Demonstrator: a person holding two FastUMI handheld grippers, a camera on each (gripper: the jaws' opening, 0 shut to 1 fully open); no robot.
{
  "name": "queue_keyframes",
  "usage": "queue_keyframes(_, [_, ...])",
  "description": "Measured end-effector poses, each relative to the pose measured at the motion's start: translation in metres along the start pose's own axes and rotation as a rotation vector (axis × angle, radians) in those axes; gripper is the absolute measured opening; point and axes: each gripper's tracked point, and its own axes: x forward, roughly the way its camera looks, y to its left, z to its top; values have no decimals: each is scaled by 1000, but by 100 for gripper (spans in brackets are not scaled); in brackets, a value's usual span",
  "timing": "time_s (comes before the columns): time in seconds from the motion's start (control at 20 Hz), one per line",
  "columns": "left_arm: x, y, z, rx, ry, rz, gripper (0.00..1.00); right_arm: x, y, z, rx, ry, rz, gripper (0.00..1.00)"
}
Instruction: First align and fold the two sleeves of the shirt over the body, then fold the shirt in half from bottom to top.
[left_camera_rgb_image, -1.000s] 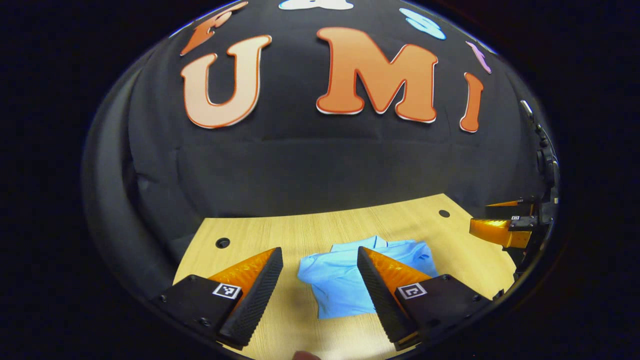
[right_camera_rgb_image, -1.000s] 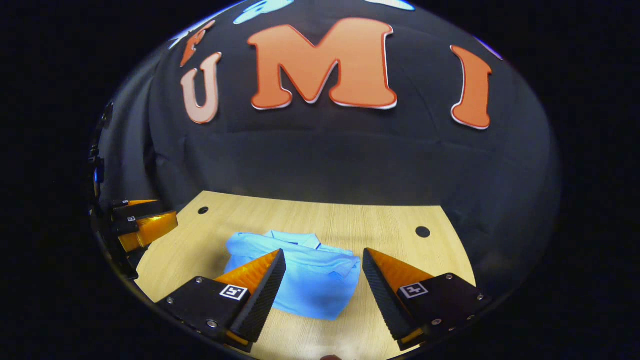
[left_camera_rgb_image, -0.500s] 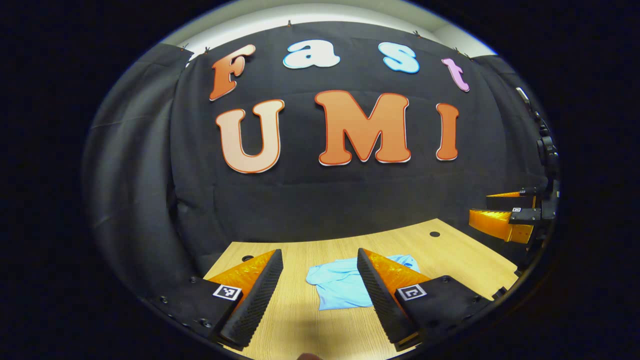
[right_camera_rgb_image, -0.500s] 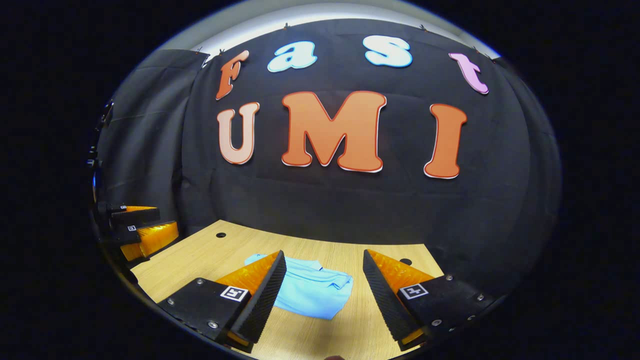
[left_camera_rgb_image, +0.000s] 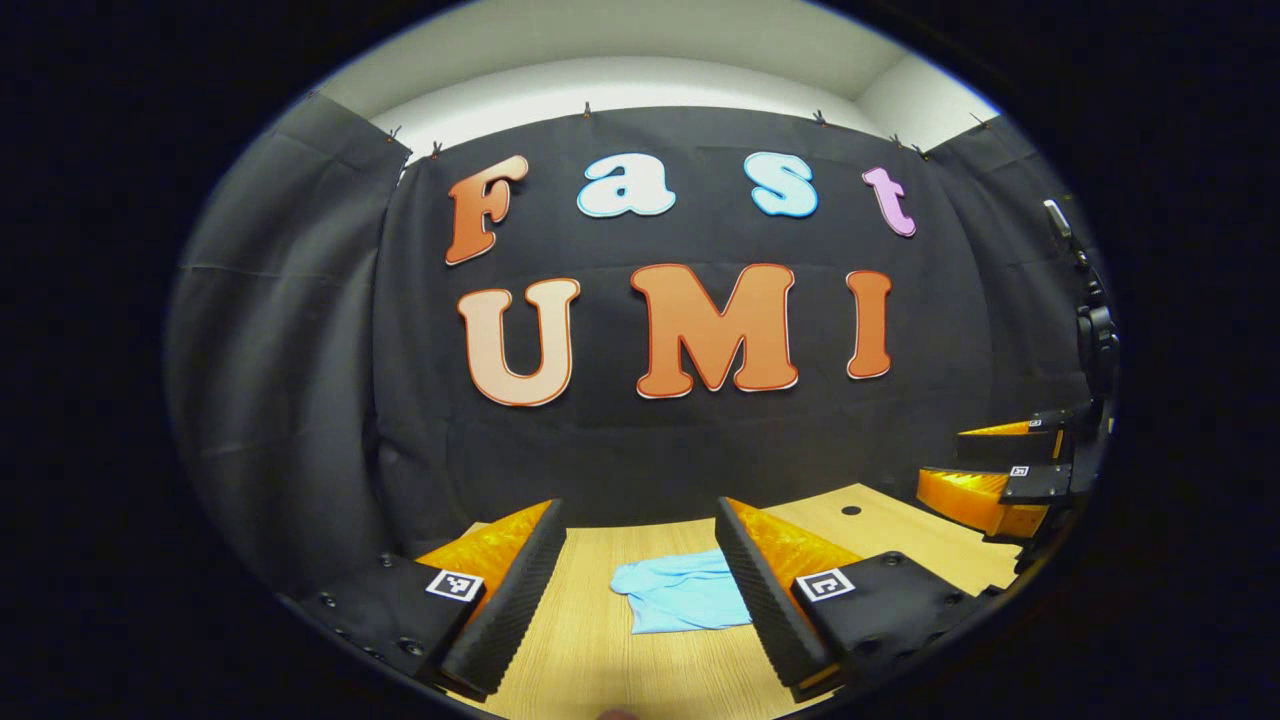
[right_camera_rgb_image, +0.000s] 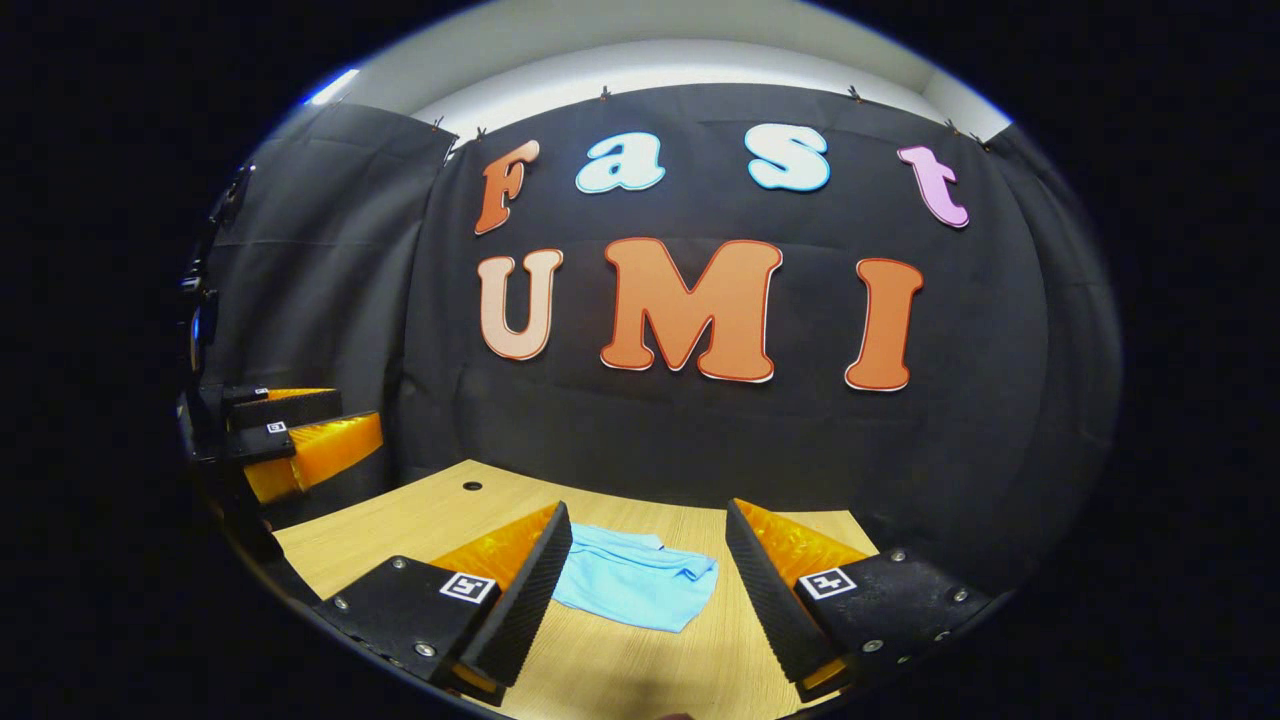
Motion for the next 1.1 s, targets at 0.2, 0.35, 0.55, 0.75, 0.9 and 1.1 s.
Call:
queue_keyframes(0.2, [-1, 16, 8, -39, -21, -11, 98, -5, 2, 8, 10, -15, -40, 95])
queue_keyframes(0.35, [-1, 32, 15, -59, -35, -4, 99, -1, 10, 9, 14, 2, -53, 95])
queue_keyframes(0.55, [1, 46, 17, -42, -50, -5, 99, 5, 23, 6, 18, 15, -72, 95])
queue_keyframes(0.75, [9, 48, 21, -35, -68, -31, 99, 10, 31, 6, 21, 17, -87, 95])
queue_keyframes(0.9, [19, 45, 30, -30, -92, -60, 99, 14, 33, 10, 30, 11, -105, 95])
queue_keyframes(1.1, [25, 46, 35, -33, -115, -90, 98, 15, 29, 12, 44, 6, -144, 95])
